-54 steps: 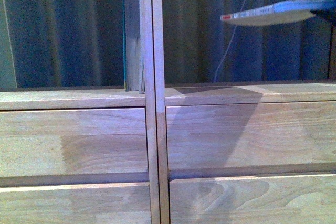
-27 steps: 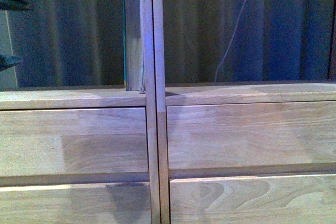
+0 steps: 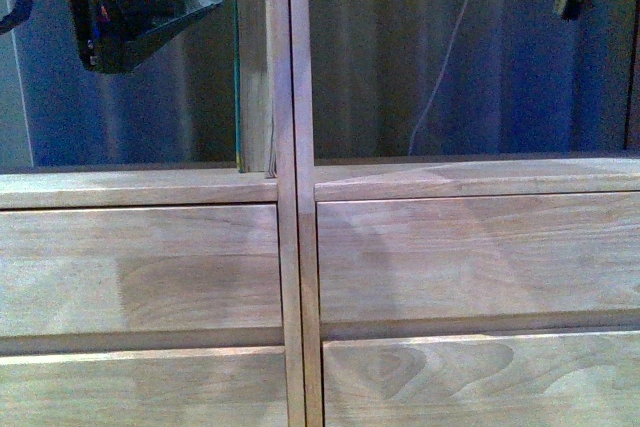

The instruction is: Organize books on shelf

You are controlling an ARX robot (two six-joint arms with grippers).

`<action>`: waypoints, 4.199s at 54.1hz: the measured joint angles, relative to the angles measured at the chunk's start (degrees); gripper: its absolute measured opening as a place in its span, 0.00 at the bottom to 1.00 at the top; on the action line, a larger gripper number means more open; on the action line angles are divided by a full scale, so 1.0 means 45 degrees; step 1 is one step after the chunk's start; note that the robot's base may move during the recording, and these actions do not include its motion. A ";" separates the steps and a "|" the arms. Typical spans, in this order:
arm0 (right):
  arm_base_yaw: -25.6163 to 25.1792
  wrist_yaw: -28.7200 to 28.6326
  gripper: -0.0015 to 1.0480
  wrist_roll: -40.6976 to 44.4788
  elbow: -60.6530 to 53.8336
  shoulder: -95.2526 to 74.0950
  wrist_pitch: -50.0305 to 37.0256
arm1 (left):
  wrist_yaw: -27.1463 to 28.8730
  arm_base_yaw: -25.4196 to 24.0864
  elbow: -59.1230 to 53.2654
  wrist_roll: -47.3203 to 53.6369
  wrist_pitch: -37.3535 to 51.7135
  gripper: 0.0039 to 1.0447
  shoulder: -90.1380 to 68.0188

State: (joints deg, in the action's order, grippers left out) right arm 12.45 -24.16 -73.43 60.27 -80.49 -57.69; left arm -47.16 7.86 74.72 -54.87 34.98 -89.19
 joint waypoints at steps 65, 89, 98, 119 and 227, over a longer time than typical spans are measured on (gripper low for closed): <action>0.1001 0.0019 0.07 -0.0680 -0.1486 -0.0112 -0.1637 | 0.0160 0.1443 0.0418 0.0418 0.0539 0.72 -0.0112; 0.1214 -0.0015 0.07 -0.0967 -0.1569 -0.0117 -0.1671 | -0.0005 0.1491 -0.0617 -0.0534 0.3619 0.10 0.0267; 0.1073 -0.0024 0.37 -0.1044 -0.1569 -0.0092 -0.1112 | -0.0189 0.1039 -0.0831 -0.0981 0.4619 0.06 0.0325; -0.1705 -0.0500 0.86 0.2516 -0.1287 0.0287 0.3580 | 0.0398 -0.1511 -0.0801 0.2302 0.1345 0.06 0.0656; -0.2812 0.5328 0.03 1.6247 -1.2298 1.1837 0.7941 | 0.8709 -0.0219 0.9714 1.6689 -0.5032 0.56 -0.8208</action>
State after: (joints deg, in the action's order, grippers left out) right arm -0.21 -0.19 -0.32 4.93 -27.22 -21.96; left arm -7.97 6.87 118.43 20.23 12.34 -126.13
